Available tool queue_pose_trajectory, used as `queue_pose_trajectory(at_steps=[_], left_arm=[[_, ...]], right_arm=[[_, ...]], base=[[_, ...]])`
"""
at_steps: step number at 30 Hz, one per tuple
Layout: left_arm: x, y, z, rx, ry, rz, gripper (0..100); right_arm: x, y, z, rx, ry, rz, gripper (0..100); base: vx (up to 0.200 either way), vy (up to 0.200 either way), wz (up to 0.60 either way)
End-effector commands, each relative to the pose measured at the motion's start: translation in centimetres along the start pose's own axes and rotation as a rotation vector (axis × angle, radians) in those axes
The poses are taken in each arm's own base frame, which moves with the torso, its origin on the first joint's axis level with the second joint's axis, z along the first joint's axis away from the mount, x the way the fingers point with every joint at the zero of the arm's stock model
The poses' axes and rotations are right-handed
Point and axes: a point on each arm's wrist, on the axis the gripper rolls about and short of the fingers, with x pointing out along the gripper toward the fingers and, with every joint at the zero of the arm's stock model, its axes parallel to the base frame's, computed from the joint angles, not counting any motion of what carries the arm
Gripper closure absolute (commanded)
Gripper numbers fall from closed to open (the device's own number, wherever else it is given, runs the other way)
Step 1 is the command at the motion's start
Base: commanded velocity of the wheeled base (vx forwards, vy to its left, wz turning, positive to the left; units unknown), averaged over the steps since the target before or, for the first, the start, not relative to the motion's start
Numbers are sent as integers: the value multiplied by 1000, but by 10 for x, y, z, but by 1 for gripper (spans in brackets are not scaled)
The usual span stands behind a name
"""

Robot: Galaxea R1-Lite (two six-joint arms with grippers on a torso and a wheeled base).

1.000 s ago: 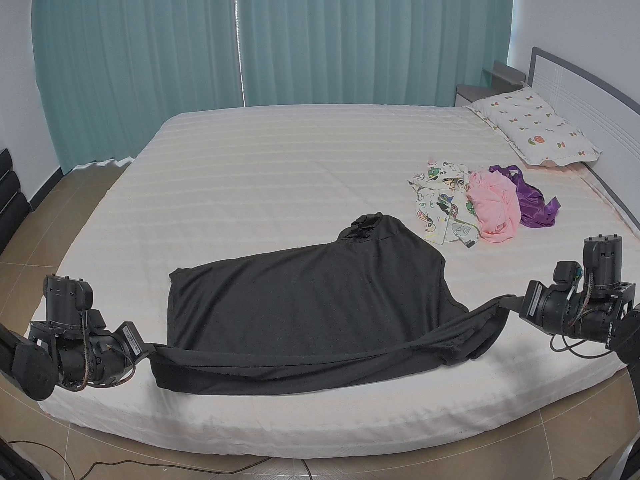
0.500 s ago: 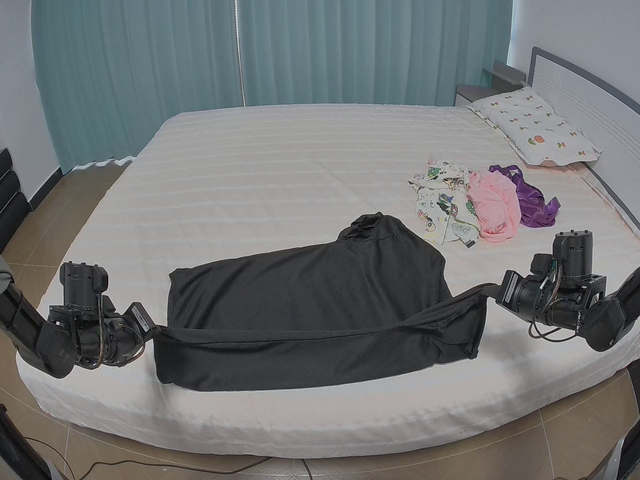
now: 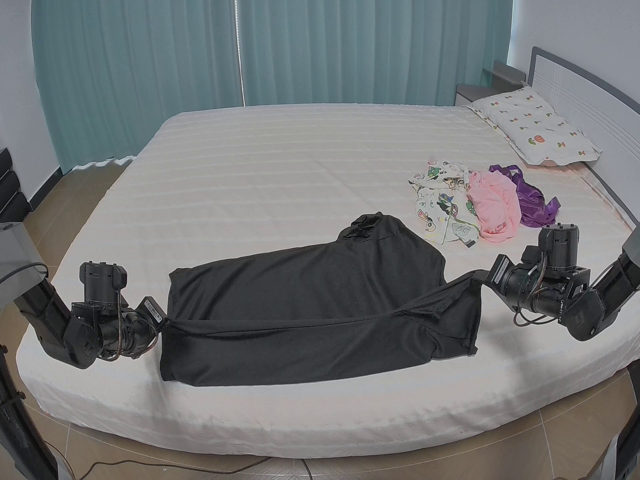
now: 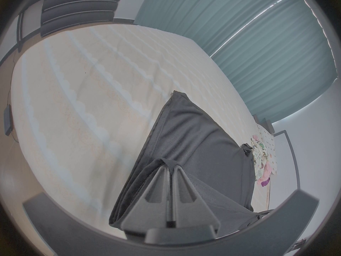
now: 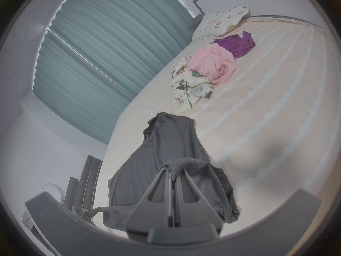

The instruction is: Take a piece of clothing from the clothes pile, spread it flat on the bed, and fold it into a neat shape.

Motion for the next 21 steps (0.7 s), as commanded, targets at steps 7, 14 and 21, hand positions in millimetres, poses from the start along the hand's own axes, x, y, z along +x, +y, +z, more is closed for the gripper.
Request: queue_pose_trajectory(at_steps=[7, 14, 21], left_arm=[[28, 8, -3, -38, 34, 36, 100], [32, 8, -3, -38, 28, 30, 0], [27, 10, -3, -37, -2, 2, 0]], right_arm=[[18, -13, -11, 26, 9, -13, 100], [16, -10, -15, 58, 24, -10, 100], [-2, -4, -16, 53, 34, -4, 100]], base=[[0, 0, 0], [0, 0, 0], [0, 0, 0]])
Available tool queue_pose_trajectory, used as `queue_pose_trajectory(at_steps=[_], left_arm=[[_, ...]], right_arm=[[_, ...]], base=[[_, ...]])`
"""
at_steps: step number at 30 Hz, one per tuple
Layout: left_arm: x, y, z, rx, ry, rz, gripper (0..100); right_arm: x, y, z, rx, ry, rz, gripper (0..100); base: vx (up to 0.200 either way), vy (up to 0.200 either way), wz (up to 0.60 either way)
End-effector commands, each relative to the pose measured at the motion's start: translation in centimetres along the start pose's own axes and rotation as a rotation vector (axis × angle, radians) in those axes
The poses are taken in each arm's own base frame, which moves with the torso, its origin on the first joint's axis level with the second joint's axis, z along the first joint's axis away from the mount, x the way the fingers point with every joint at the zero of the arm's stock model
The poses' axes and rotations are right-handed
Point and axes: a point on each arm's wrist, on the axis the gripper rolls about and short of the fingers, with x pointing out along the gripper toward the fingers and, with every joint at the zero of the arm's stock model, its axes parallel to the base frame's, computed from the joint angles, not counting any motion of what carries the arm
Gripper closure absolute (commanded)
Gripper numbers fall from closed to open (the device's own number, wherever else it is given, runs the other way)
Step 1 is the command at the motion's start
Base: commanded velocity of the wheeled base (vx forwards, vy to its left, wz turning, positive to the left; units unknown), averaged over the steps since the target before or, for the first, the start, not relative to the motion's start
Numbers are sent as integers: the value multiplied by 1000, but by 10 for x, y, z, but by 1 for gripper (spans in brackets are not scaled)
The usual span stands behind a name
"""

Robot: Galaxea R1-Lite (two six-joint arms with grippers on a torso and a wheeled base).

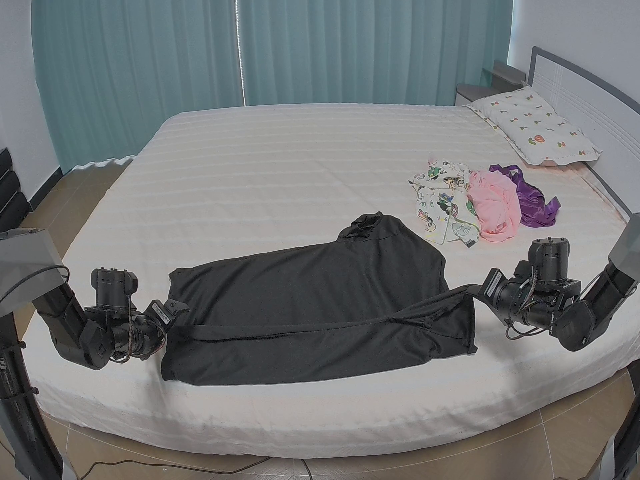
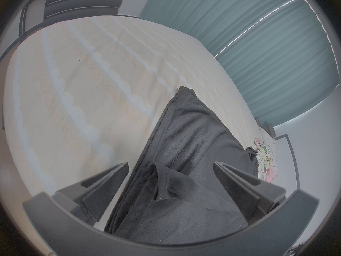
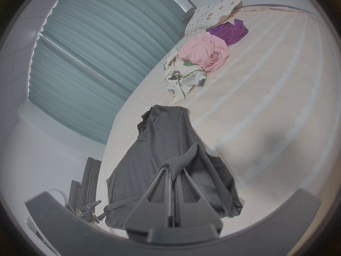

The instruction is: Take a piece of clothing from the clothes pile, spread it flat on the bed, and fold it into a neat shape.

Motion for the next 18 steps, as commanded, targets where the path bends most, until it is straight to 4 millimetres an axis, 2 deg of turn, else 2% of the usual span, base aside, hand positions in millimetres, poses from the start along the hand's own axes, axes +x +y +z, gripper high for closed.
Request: queue_pose_trajectory(at_steps=[1, 6, 11, 17, 18], left_arm=[[-3, 4, -3, -4, -1, 2, 0], [-8, 5, -4, -4, 3, 5, 0], [-10, 5, -5, -5, 4, 6, 0], [-10, 6, -5, -5, 5, 7, 0], [-11, 7, -6, -4, 7, 9, 0]], right_arm=[[-19, 8, 0, -6, 4, 12, 100], [-37, 15, -3, -6, 56, -8, 100], [-53, 27, 4, 5, 69, -11, 100], [-50, 23, -6, 20, 133, -54, 100], [-48, 20, -9, 67, 147, -74, 100]], base=[[0, 0, 0], [0, 0, 0], [0, 0, 0], [0, 0, 0], [0, 0, 0]])
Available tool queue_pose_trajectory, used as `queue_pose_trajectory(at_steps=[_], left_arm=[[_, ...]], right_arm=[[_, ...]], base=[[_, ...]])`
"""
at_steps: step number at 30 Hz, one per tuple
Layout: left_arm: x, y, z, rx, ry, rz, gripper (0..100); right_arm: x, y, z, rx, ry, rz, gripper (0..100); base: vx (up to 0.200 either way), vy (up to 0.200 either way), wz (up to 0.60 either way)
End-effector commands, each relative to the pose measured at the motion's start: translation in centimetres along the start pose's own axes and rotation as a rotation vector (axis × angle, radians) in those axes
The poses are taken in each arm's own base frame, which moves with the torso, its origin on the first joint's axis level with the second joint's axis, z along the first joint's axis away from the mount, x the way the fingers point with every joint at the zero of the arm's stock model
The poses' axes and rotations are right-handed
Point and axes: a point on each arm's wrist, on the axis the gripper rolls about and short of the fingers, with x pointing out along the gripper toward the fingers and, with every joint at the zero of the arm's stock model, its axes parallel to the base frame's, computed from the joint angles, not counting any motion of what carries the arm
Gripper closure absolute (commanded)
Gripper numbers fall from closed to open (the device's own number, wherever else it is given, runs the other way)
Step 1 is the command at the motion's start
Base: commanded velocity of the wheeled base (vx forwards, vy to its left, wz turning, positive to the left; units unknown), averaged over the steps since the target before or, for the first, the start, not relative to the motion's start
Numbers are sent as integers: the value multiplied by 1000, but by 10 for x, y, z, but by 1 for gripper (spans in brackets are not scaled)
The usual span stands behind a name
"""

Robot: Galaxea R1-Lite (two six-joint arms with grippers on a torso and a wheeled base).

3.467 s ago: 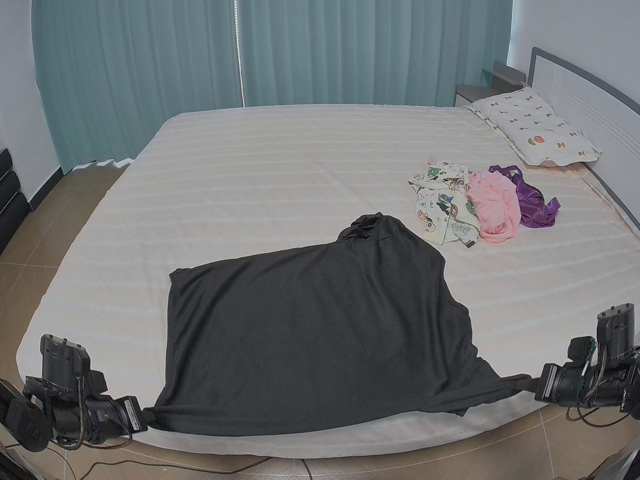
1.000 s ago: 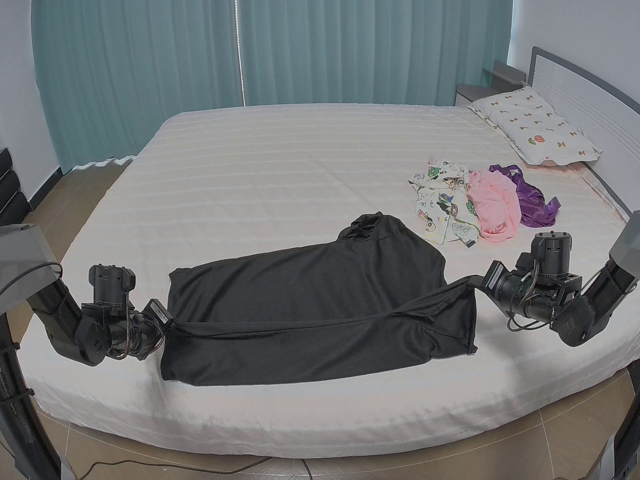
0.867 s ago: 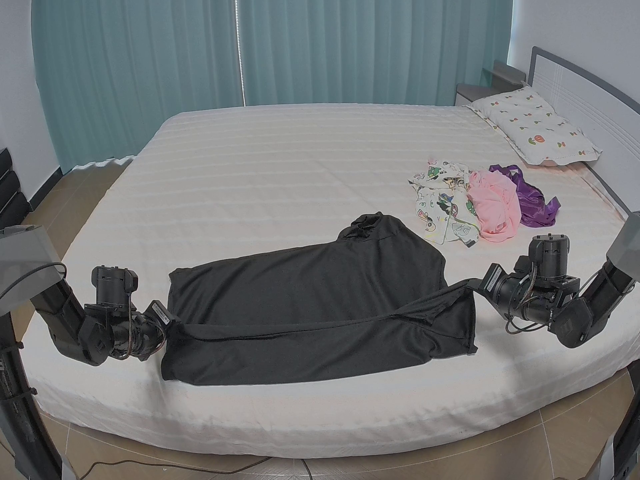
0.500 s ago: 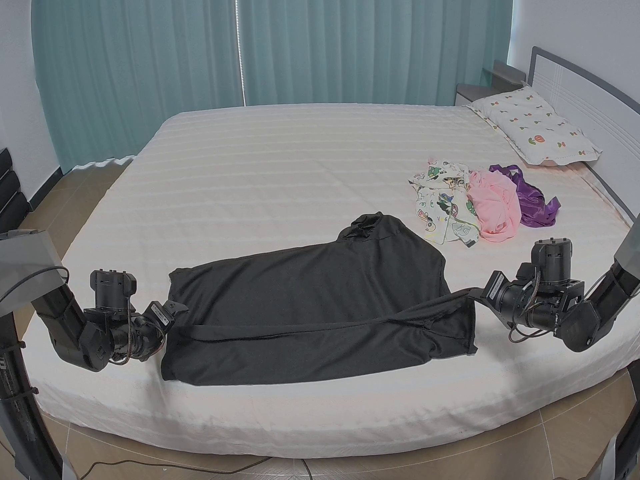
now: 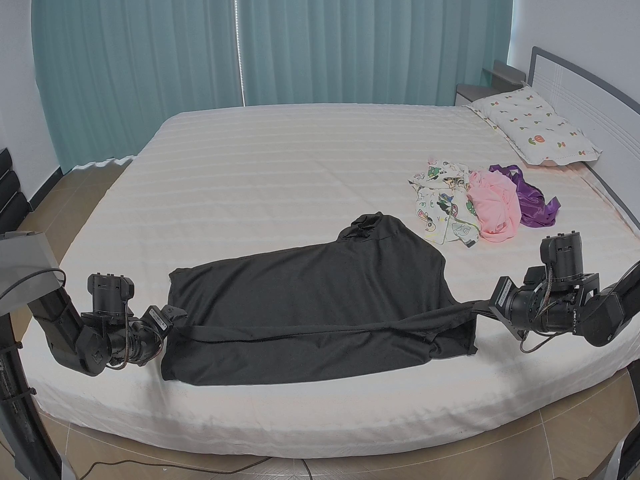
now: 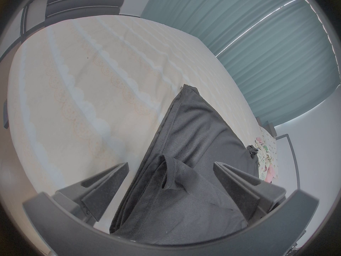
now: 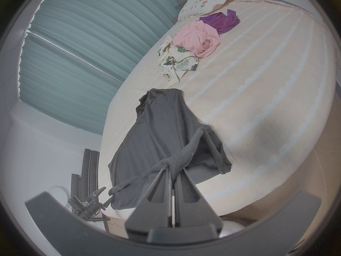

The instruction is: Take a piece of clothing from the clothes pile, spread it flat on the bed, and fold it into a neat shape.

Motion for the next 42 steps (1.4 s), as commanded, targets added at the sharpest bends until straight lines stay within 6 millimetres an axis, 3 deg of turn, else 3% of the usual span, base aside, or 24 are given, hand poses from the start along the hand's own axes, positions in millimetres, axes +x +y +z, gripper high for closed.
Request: queue_pose_trajectory(at_steps=[1, 3, 4, 10, 20, 28, 36, 42], left_arm=[[-2, 0, 0, 0, -1, -1, 0], [-2, 0, -1, 1, 1, -1, 0], [-2, 0, -1, 2, 2, -2, 0], [-2, 0, -1, 2, 4, -4, 0], [-11, -5, 1, 12, -10, -32, 0], [-18, -6, 3, 10, -34, -59, 0], [-27, -9, 11, 10, -74, -83, 0], [-36, -8, 6, 51, -65, -78, 0]], right_arm=[[-2, 0, -3, 43, 10, -6, 100], [-1, -3, -6, 46, 24, -26, 100], [-1, -4, -6, 47, 27, -30, 0], [0, -18, -16, -12, 130, -144, 0], [11, -12, -4, -47, -3, -92, 0], [13, -20, -4, -30, -27, -122, 0], [9, -29, -2, 9, -89, -92, 0], [10, -35, -11, 7, -85, -87, 0]], base=[[0, 0, 0], [0, 0, 0], [0, 0, 0], [0, 0, 0], [0, 0, 0], [0, 0, 0], [200, 0, 0], [133, 0, 0]])
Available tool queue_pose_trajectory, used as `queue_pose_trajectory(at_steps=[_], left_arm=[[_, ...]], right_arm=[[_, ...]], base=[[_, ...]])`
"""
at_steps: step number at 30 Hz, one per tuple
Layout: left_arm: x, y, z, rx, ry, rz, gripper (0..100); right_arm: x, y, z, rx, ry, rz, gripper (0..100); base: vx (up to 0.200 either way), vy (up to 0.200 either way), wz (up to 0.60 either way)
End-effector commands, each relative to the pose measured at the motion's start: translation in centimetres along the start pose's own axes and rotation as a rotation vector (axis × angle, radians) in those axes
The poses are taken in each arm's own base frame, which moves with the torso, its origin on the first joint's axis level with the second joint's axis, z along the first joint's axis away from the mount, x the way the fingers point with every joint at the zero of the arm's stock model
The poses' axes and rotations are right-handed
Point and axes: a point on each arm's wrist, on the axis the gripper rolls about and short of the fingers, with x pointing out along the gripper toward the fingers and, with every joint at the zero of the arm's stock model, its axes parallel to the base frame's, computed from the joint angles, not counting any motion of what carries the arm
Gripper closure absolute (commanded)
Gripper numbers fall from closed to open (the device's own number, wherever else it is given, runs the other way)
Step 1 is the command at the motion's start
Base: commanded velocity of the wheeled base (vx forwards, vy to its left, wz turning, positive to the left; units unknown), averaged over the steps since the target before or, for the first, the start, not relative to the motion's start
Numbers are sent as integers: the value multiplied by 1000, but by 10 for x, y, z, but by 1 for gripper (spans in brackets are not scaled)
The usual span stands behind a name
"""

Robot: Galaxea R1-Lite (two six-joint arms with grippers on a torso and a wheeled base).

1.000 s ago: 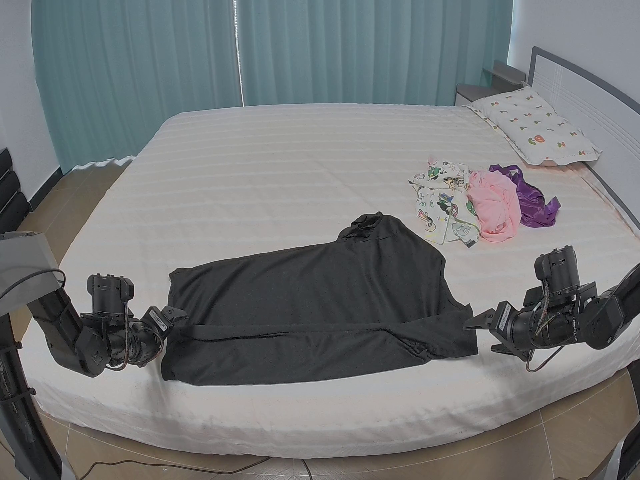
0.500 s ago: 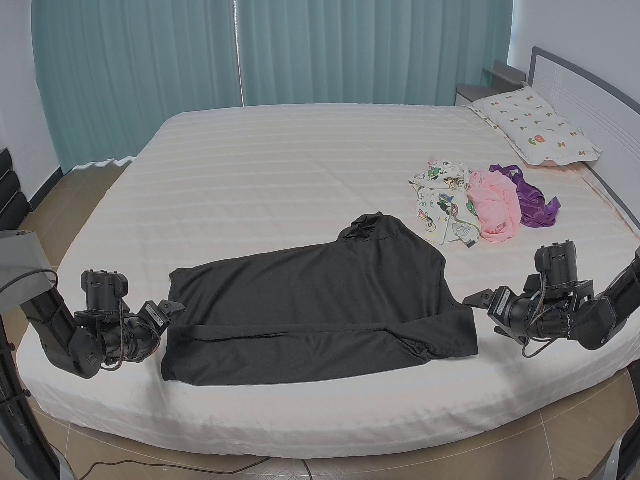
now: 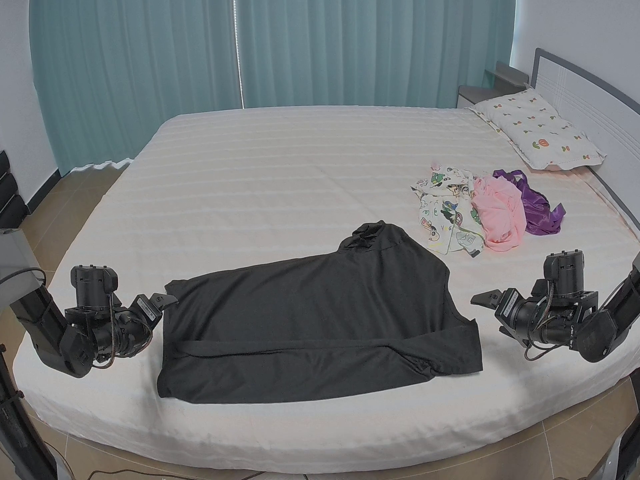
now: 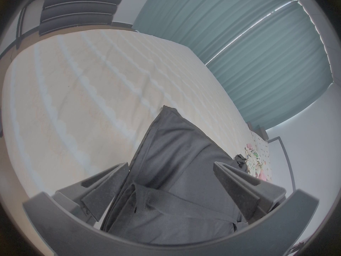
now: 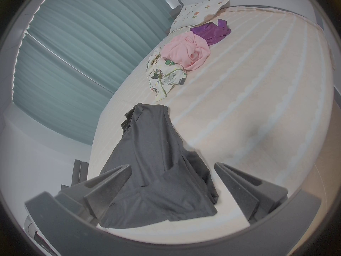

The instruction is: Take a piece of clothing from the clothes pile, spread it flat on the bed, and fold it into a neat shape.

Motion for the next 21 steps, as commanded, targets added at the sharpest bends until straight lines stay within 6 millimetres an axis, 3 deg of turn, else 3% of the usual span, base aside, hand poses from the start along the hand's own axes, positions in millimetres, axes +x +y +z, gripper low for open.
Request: queue_pose_trajectory(at_steps=[1, 8, 9, 14, 21], left_arm=[[-13, 0, -5, 57, 10, -1, 0], [-31, 5, -18, 186, 46, 15, 0], [-43, 2, -25, 235, 100, 39, 0], [-63, -14, -33, 259, 183, 14, 0], [-64, -29, -57, 228, 279, -40, 0]], right_arm=[[0, -6, -8, 0, 17, -9, 0], [-2, -12, -13, 4, 18, -14, 0], [-3, -14, -16, 2, 27, -12, 0], [-5, -16, -19, 1, 40, -17, 0], [-5, -17, -21, 0, 46, -20, 0]], base=[[0, 0, 0], [0, 0, 0], [0, 0, 0], [0, 0, 0], [0, 0, 0]])
